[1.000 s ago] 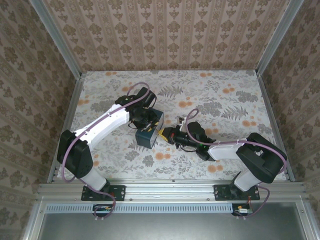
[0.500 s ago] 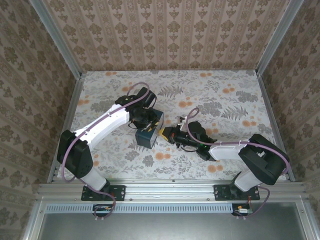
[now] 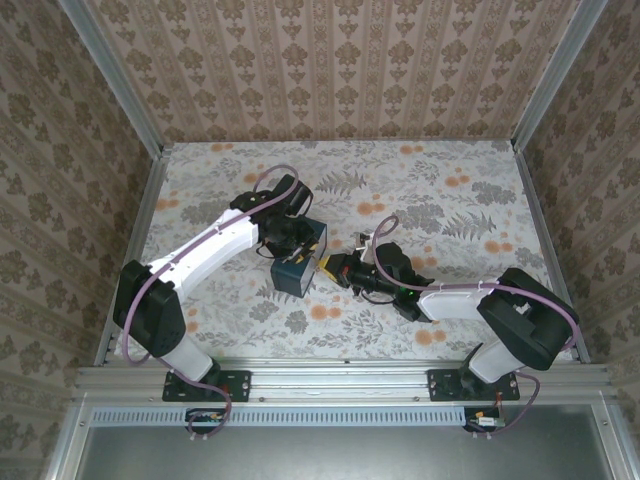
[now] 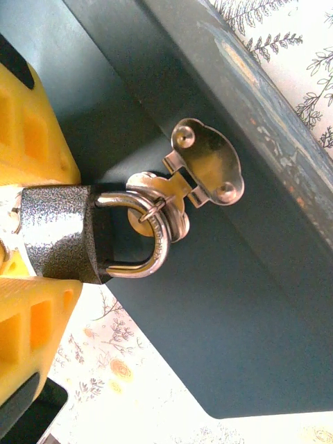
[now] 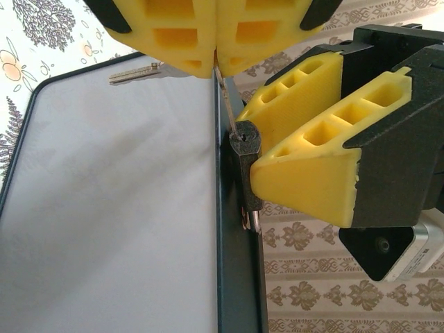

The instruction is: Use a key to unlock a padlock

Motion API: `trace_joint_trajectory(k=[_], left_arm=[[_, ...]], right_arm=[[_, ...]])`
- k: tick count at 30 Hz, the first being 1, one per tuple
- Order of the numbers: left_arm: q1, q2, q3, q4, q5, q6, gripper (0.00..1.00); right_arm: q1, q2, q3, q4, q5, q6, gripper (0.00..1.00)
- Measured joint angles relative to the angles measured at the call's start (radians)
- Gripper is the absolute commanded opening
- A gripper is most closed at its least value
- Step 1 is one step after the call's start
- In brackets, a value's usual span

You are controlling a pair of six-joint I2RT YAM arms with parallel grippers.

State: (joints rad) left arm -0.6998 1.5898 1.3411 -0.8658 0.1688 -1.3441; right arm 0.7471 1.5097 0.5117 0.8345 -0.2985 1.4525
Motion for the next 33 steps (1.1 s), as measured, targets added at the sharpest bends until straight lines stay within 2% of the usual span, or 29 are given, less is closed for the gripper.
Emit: trace_joint_trajectory(k=[19,27,33], left_arm=[[-0.004,0.000,0.000,0.000,-0.009,-0.010,0.30],[-0.006,0.000,0.000,0.000,-0.015,-0.023,0.30],[-0.007,0.000,0.001,0.000,-0.013,-0.025,0.29]], right_arm=[[0.002,-0.005,0.016,-0.017,0.000,-0.038,0.00],[0.017,-0.039,0.067,-0.159,0.007,-0.135,0.00],[0.021,-0.047,0.071,-0.188,0.023,-0.178,0.00]])
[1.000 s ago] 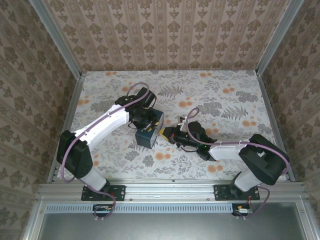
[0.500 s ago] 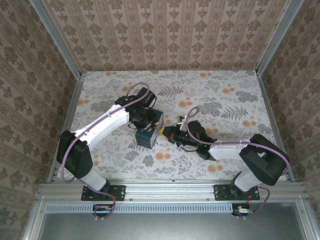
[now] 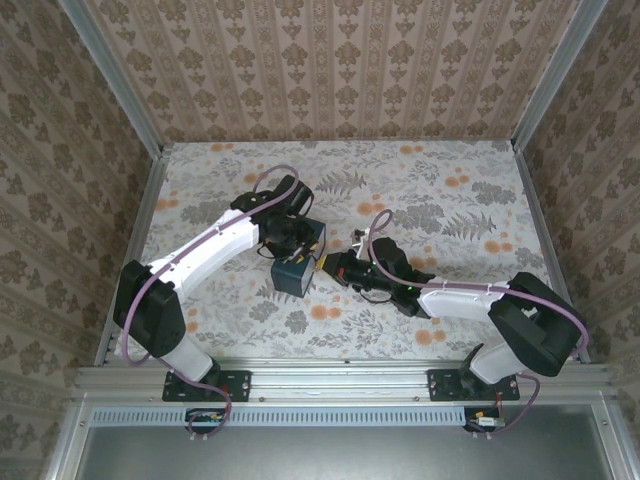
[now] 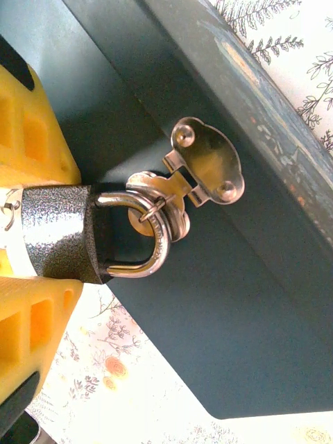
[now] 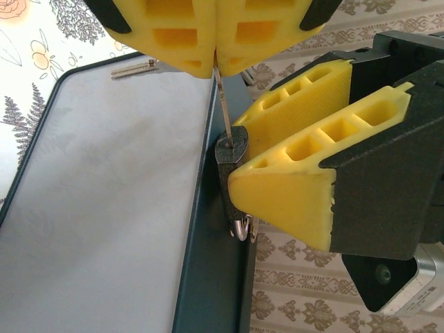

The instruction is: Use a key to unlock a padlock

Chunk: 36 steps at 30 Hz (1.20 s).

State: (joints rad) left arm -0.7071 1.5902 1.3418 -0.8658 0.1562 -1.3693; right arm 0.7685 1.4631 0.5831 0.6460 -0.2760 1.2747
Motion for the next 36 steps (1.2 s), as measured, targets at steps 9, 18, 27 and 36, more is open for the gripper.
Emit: trace_joint_trajectory(k=[9,18,27,36], left_arm=[[0.000,0.000,0.002,-0.002,-0.003,0.000,0.29],[0.001,0.000,0.002,-0.003,-0.005,0.000,0.28],[0.005,0.008,0.014,-0.009,-0.005,0.006,0.27],[0.030,0.024,0.039,-0.050,0.022,0.088,0.26]], right_arm=[[0.002,0.001,0.006,0.000,0.004,-0.032,0.00],[0.017,0.029,0.035,-0.025,0.007,-0.071,0.00],[0.008,0.036,0.060,-0.069,-0.004,-0.111,0.00],[-0.073,0.039,0.069,-0.068,-0.161,-0.140,0.00]])
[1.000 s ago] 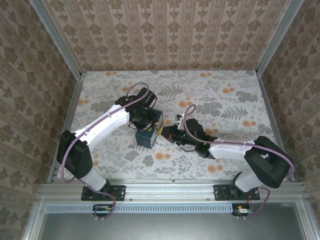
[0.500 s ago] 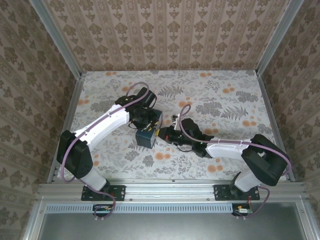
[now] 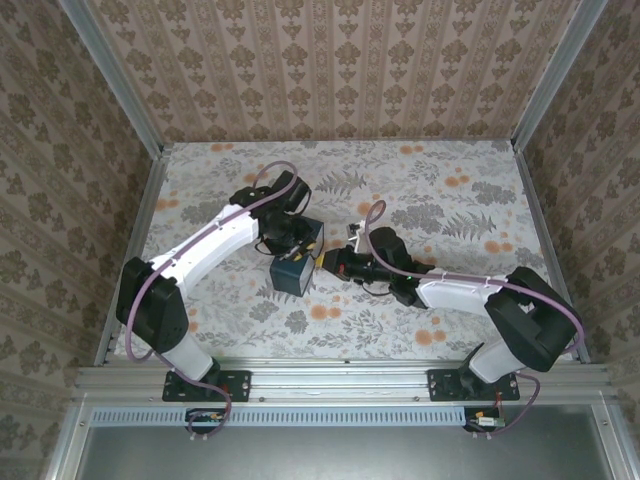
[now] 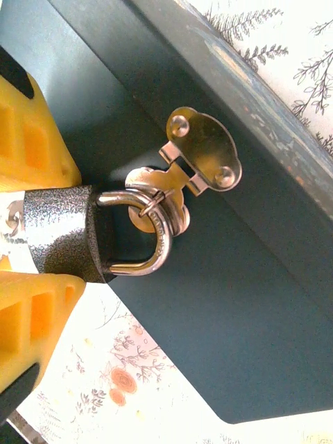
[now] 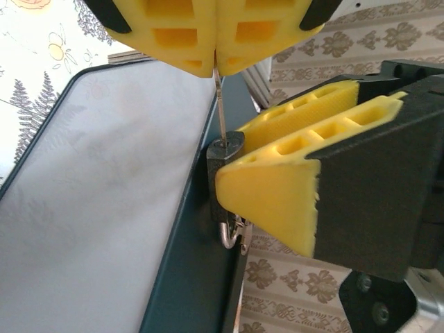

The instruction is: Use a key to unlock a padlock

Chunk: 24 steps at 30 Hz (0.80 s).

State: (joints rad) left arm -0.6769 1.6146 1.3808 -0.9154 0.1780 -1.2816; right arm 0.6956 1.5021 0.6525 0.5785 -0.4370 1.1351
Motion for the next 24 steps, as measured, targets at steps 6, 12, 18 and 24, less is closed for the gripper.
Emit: trace_joint_trajectory(k=[6,12,18,24], left_arm=[[0.011,0.000,0.000,-0.004,0.002,0.006,0.26],[0.011,0.000,0.000,-0.003,0.002,0.003,0.26],[0.011,0.002,0.000,0.004,0.001,0.003,0.25],[0.011,0.002,-0.001,0.017,0.002,0.007,0.25]], right_arm=[[-0.005,0.037,0.023,0.016,-0.051,0.001,0.00],[0.005,0.058,0.013,0.071,-0.046,0.038,0.00],[-0.014,0.064,0.005,0.095,-0.055,0.046,0.00],[-0.032,0.068,0.005,0.099,-0.065,0.045,0.00]])
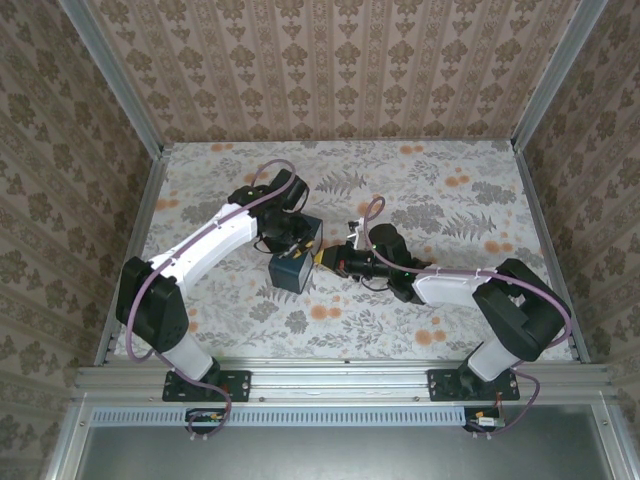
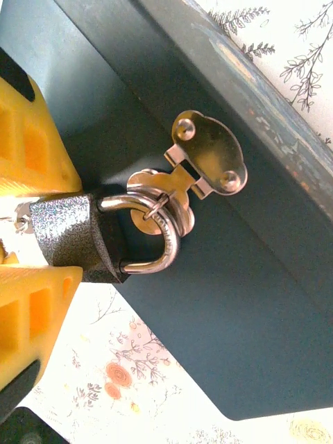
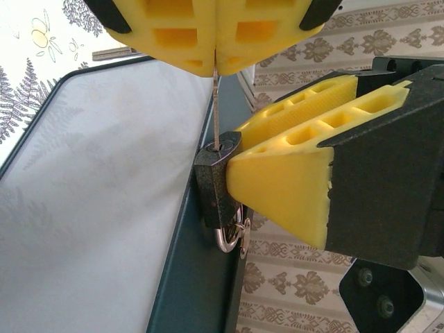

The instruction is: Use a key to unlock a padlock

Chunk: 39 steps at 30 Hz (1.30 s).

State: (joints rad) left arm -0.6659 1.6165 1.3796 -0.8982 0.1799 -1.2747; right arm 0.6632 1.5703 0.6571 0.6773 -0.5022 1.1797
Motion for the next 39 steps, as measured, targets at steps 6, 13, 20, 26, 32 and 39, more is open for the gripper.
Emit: trace_joint_trajectory(k=[6,13,20,26,32,39], left_arm=[[0.001,0.000,0.000,-0.001,0.005,0.015,0.25],[0.001,0.001,-0.002,0.018,0.008,0.015,0.25],[0.000,0.000,-0.014,0.047,0.030,0.015,0.25],[0.013,-0.023,-0.042,0.036,0.037,0.024,0.25],[0.047,-0.027,-0.045,-0.027,0.042,0.064,0.26],[0.075,-0.032,-0.032,-0.053,0.048,0.133,0.29]], right_arm=[[-0.005,0.009,0.003,0.001,-0.017,-0.018,0.00],[-0.011,0.066,0.051,0.005,-0.049,-0.005,0.00],[-0.034,0.113,0.068,0.050,-0.090,0.029,0.00],[-0.072,0.107,0.068,0.045,-0.140,0.014,0.00],[-0.123,0.103,0.100,0.022,-0.242,-0.030,0.00],[-0.126,0.091,0.159,-0.114,-0.388,-0.140,0.00]])
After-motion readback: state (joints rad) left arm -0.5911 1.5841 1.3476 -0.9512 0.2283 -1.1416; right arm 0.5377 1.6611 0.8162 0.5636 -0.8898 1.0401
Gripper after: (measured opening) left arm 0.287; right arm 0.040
